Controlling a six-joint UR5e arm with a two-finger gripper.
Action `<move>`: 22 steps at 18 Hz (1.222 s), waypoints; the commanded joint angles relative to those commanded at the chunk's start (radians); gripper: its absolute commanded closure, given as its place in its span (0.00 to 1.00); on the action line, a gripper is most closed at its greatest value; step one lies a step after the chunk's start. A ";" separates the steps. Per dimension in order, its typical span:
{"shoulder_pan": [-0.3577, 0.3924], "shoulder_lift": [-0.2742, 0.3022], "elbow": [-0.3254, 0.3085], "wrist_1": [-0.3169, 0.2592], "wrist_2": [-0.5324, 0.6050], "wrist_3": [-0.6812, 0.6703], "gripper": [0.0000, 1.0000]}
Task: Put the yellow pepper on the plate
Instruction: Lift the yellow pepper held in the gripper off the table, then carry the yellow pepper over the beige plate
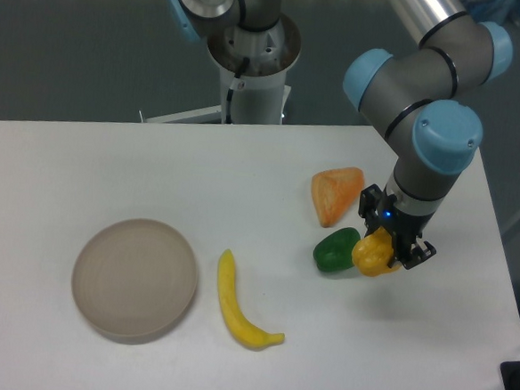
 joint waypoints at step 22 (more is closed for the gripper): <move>-0.354 0.129 -0.130 -0.003 -0.110 -0.348 0.75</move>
